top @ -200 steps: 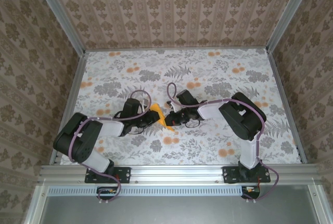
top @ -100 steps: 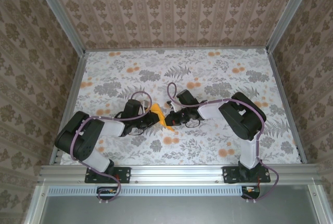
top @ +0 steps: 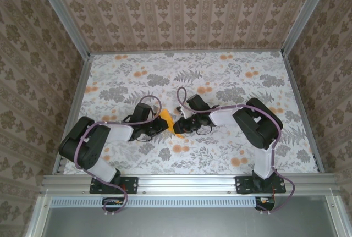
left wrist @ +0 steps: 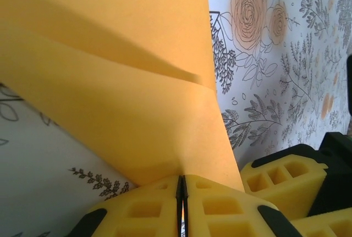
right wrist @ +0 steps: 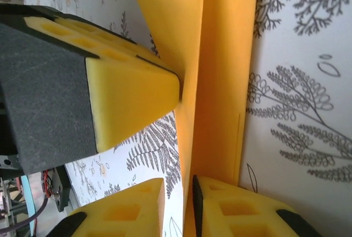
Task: Fold a paper plane with a square sheet of paper (pick it up from the middle)
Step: Fold the wing for the fifth time at the center of the table.
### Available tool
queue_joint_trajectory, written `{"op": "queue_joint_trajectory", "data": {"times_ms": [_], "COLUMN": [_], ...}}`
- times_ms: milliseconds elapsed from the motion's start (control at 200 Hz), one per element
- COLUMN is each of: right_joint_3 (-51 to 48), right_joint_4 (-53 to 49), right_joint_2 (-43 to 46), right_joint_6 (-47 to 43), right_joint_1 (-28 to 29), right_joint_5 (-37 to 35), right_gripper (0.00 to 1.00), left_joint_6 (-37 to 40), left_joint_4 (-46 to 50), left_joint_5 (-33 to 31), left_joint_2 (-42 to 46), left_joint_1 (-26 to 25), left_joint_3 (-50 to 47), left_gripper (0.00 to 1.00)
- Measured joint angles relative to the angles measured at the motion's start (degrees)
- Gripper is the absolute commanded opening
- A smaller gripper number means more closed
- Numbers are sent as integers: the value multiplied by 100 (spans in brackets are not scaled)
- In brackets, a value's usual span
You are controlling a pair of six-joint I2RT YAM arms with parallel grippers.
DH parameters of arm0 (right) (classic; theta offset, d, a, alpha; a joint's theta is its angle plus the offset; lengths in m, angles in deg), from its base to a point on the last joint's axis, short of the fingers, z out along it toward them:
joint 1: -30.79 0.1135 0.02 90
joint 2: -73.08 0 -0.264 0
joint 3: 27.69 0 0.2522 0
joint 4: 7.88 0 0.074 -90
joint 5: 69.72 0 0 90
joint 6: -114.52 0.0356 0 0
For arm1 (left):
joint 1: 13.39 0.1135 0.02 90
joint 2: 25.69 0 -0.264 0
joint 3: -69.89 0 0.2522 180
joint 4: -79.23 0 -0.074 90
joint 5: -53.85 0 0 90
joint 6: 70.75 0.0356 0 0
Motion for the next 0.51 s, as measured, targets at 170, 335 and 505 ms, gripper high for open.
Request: {"op": "queue_joint_trajectory", "data": {"times_ms": [170, 335, 505], "right_joint_3": [0, -28, -74], "right_joint_4": [-319, -450, -474], "right_joint_2": [127, 179, 181], "right_joint_6": [-4, -4, 0], "right_joint_1": [0, 0, 0], "right_joint_5": [2, 7, 7], "right_gripper": [21, 18, 21], "left_joint_6": [31, 50, 52], "left_joint_4": [131, 192, 221], "left_joint_5": [-24, -26, -24], "left_joint_2": [0, 0, 0], "left_joint_1": [0, 0, 0], "left_joint_3": [57, 85, 96], "left_gripper": [12, 11, 12]}}
